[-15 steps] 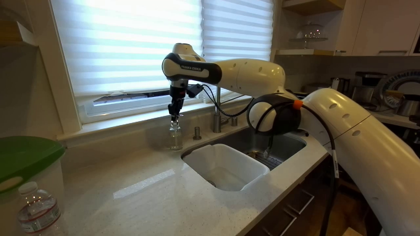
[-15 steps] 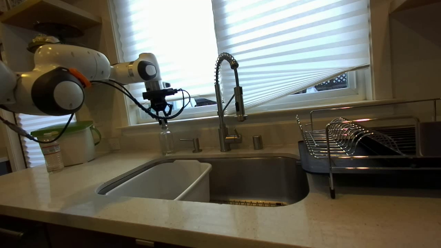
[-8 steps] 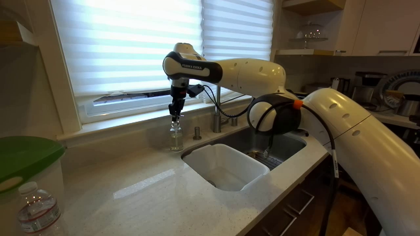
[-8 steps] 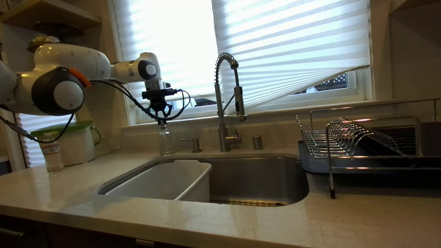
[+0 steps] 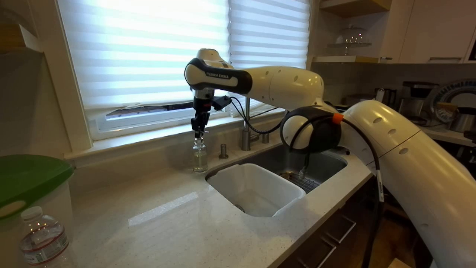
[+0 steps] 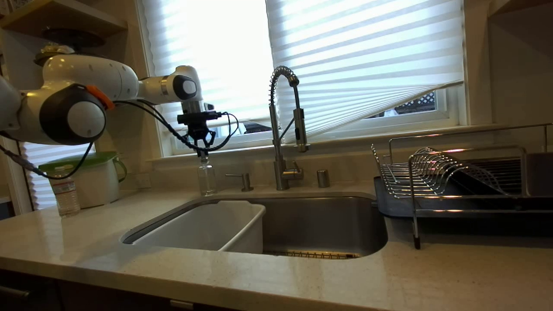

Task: Push on the pump of the bottle on the top left of the sink

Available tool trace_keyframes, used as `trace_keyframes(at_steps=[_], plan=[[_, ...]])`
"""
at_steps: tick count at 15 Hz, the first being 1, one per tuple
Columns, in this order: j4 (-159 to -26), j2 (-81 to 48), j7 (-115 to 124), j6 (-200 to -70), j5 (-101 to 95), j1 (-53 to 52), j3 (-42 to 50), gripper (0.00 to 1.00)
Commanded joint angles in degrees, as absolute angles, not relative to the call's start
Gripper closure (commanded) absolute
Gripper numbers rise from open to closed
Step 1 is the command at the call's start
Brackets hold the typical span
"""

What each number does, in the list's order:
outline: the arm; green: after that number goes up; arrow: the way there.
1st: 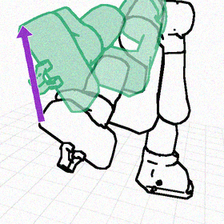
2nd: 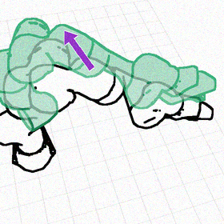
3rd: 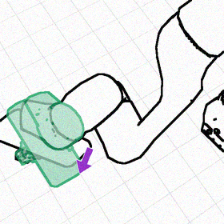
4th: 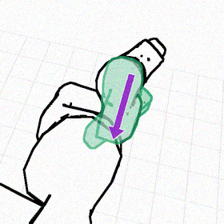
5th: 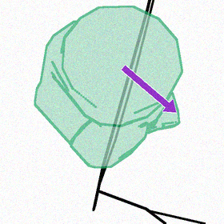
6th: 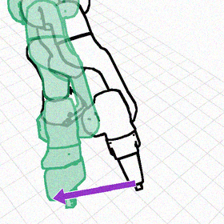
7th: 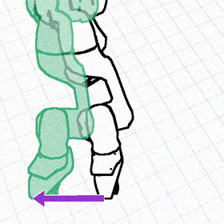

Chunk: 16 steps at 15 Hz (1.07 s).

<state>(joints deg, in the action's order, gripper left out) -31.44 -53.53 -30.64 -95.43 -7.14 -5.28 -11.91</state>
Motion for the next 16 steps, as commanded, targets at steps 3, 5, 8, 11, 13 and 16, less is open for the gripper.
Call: trace_keyframes(at_steps=[3,5,8,11,13,16], plan=[[-29.7,-54.3,-30.0,-93.9,-6.3,-5.3,-12.3,0.29],[-29.7,-54.2,-30.1,-93.9,-6.3,-5.3,-12.4,0.17],[-29.6,-53.8,-30.0,-94.1,-6.6,-5.5,-12.3,0.12],[-29.4,-52.7,-29.5,-92.8,-6.7,-5.7,-12.3,0.19],[-29.1,-52.0,-29.1,-92.2,-6.8,-5.9,-12.2,0.16],[-29.2,-50.8,-28.6,-91.1,-6.8,-6.0,-12.1,0.44]])
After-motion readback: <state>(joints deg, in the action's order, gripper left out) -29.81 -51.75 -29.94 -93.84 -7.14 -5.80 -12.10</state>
